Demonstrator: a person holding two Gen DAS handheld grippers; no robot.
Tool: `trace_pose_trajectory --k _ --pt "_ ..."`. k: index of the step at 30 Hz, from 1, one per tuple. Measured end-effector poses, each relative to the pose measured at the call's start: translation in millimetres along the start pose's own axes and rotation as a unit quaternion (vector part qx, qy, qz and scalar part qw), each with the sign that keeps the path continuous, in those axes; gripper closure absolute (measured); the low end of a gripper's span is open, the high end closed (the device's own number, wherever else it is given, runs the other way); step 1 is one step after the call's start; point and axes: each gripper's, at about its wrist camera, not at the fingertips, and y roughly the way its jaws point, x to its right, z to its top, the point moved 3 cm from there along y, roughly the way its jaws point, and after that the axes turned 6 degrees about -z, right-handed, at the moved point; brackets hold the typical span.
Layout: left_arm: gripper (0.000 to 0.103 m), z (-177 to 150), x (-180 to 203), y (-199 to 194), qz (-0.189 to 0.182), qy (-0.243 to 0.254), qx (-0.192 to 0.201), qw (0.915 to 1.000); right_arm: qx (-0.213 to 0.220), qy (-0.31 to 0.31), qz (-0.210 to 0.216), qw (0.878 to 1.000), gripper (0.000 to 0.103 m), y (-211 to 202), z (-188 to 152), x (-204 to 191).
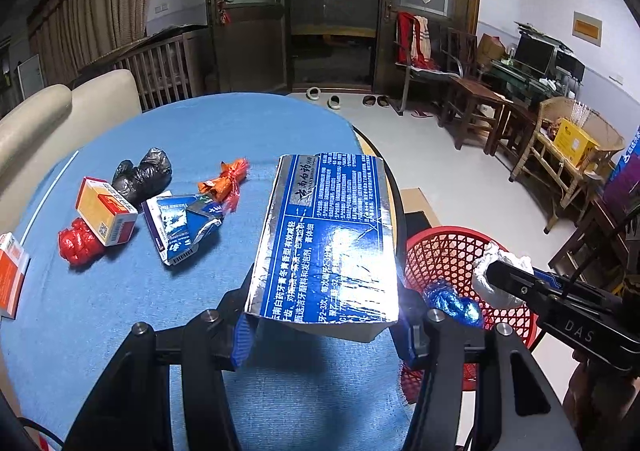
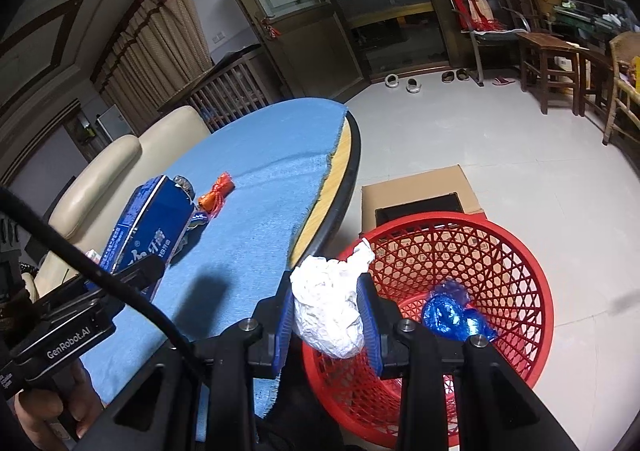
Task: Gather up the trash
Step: 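Carry the carton and tissue to the red basket and release both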
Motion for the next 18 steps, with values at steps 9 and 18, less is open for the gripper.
trace_pose_trajectory --k 9,18 --pt "0.045 2.2 1.6 3.1 -0.004 0.007 0.002 1.0 0.002 0.005 -0.006 1.0 0.07 -1.5 1.5 7.1" --pt "0.045 1.7 1.5 5.1 -0.013 0.013 0.003 0.9998 0.007 0.009 -0.014 1.0 0.07 -7.3 5.4 14.8"
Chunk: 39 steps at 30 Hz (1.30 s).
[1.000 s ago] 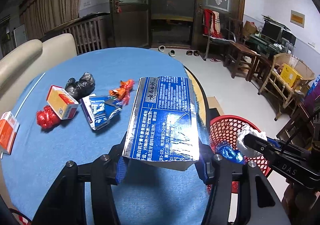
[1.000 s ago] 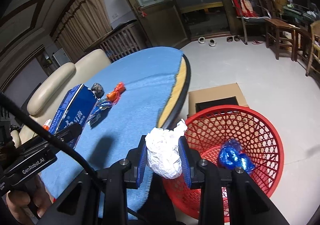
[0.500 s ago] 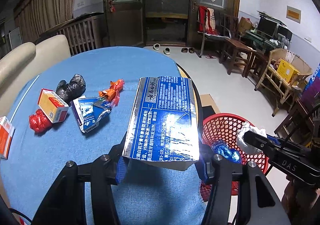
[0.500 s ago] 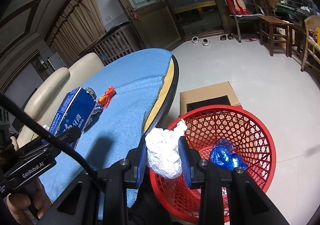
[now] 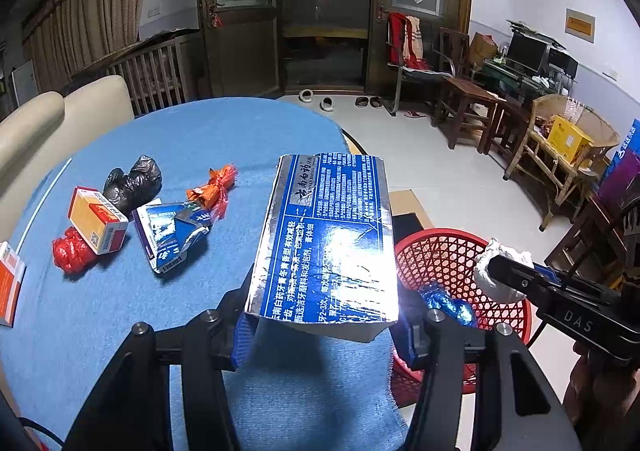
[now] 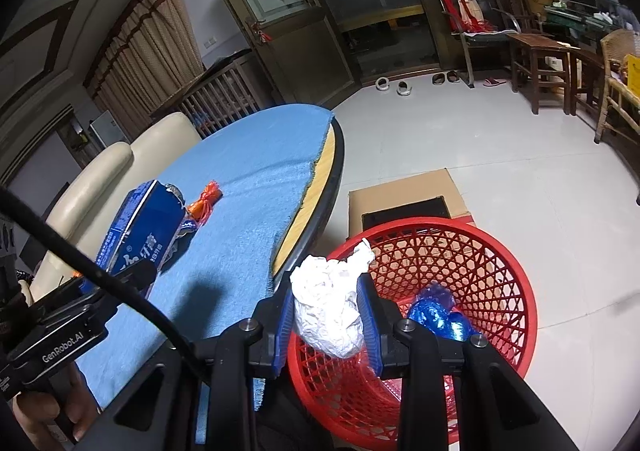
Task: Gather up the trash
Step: 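Carry the carton and tissue to the red basket and release both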
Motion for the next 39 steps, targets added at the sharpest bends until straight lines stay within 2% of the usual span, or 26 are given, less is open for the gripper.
trace_pose_trajectory --k 7,17,22,24,25,26,27,28,33,39 --pt "0.045 0.8 0.2 -0.3 -0.006 0.004 0.004 1.0 0.002 0.007 -0.015 1.0 0.07 -3.6 1.0 13.4" --pt "0.045 3.7 9.4 6.5 -0.017 0.013 0.001 0.9998 0.015 0.045 -0.061 0.997 0.07 -19.2 8.2 64.5" --pt "0.045 6.4 23.1 9.7 -0.028 0.026 0.001 0.9993 0.002 0.04 -0.048 0.998 0.07 -12.9 8.4 62.3" --pt "0.045 7.9 27.8 10.0 -0.031 0.031 0.001 0.9991 -0.003 0.043 -0.051 0.998 0.068 -7.1 5.6 61.9" --pt "0.045 8.5 29.6 10.4 -0.032 0.033 0.001 0.9989 -0.012 0.051 -0.053 0.997 0.061 -1.6 3.3 64.4" --pt "0.045 9.5 31.3 11.1 -0.034 0.034 0.0 0.9988 -0.022 0.06 -0.05 0.997 0.034 3.0 1.3 67.2" --pt "0.045 10.7 33.1 11.9 -0.036 0.036 0.0 0.9987 -0.032 0.075 -0.044 0.996 0.023 7.6 -1.1 71.6" --pt "0.045 11.7 34.8 12.6 -0.038 0.038 0.0 0.9986 -0.034 0.084 -0.04 0.995 0.02 9.2 -2.6 74.3" --pt "0.045 17.0 47.6 22.3 -0.05 0.043 -0.006 0.9978 -0.023 0.097 -0.038 0.994 0.02 3.2 0.8 84.8" --pt "0.045 13.4 81.1 41.6 -0.079 0.082 -0.036 0.9928 -0.003 0.114 -0.046 0.992 0.02 -7.6 11.5 99.0"
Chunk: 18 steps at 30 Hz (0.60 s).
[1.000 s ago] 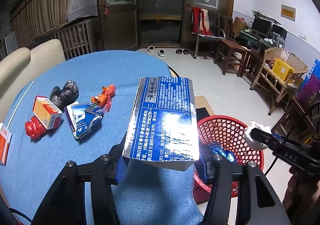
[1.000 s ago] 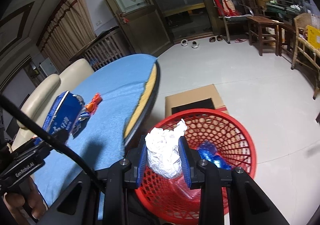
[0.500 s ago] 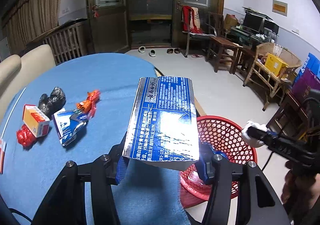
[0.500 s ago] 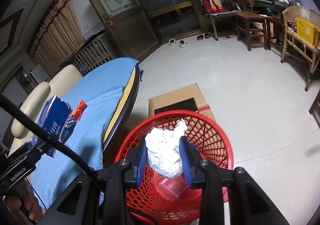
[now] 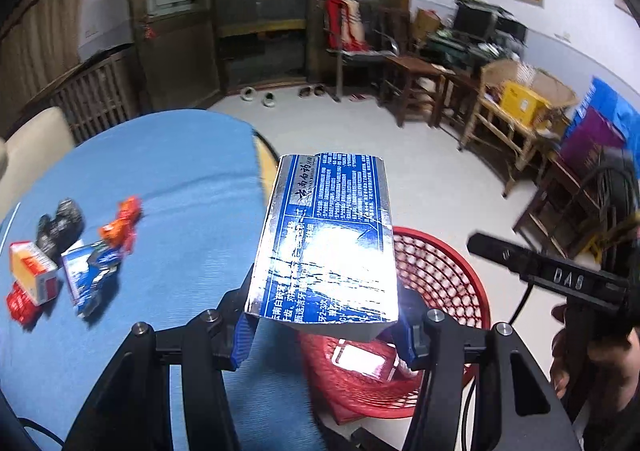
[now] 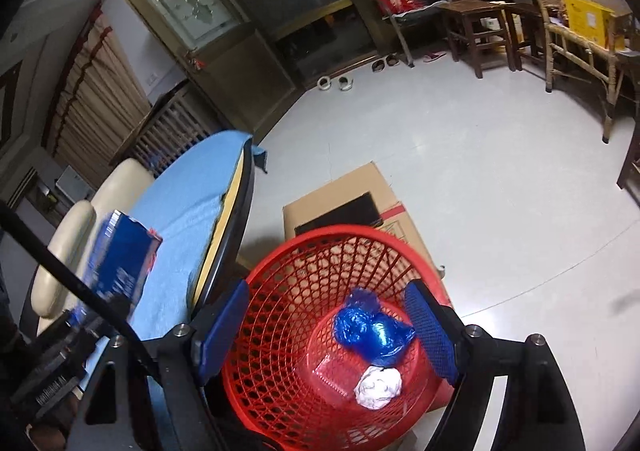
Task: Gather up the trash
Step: 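Carry the carton and tissue to the red basket and release both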
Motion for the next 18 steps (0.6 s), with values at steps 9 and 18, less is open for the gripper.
trace_pose_trajectory --k 9,18 --pt "0.032 -4.4 32.8 57.5 -0.046 0.017 -0.093 0.9945 0.019 0.023 -0.011 0.999 0.02 -11.4 15.9 23.5" --pt "0.025 -3.4 22.9 63.1 -0.057 0.002 -0.11 0.9923 0.029 0.035 -0.019 0.999 0.02 -16.5 28.6 35.7"
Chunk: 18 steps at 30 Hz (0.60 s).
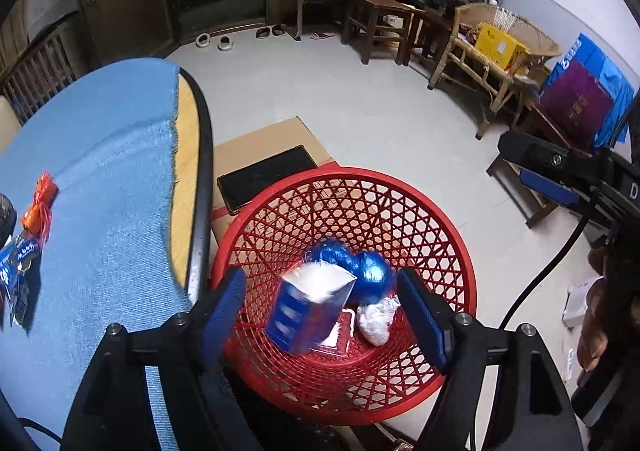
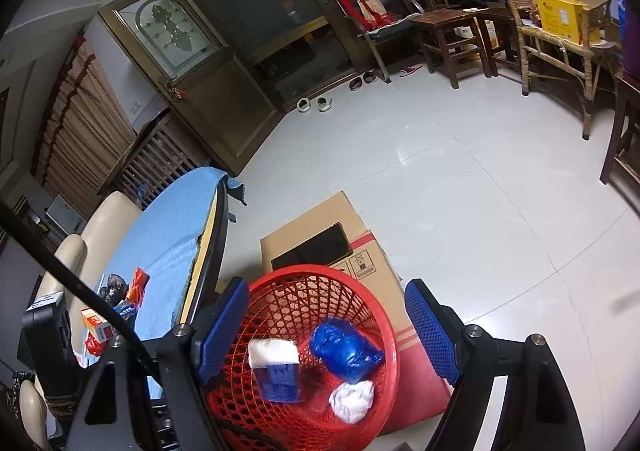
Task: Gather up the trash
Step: 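Carry the carton and tissue to the red basket and release both, then return both tools to the table and grasp the blue printed carton with the right tool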
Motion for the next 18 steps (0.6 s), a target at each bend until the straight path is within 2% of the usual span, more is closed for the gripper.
trace_pose_trajectory --k 5,11,14,18 --pt "0.025 3.1 -17.8 -14.1 0.004 -0.022 0.017 0.9996 -0.003 -0.006 0.006 1.0 0.02 3.8 1.1 -8.8" --pt "0.025 -0.9 -57.3 -47.8 0.034 -0.067 0.052 0.9958 -0.015 -0.018 0.022 0.999 0.02 11.6 -0.1 -29.0" --pt "0.025 -11.5 -85.7 -67.2 0.054 -0.101 0.069 0.991 -0.023 -0.032 0.033 0.999 0.02 16.3 -3.9 -44.9" --pt "0.025 -34.0 -126.0 -91.6 0.083 -0.154 0.089 0.9806 -0.035 -0.05 0.044 0.997 0.02 21.6 -12.7 -64.9"
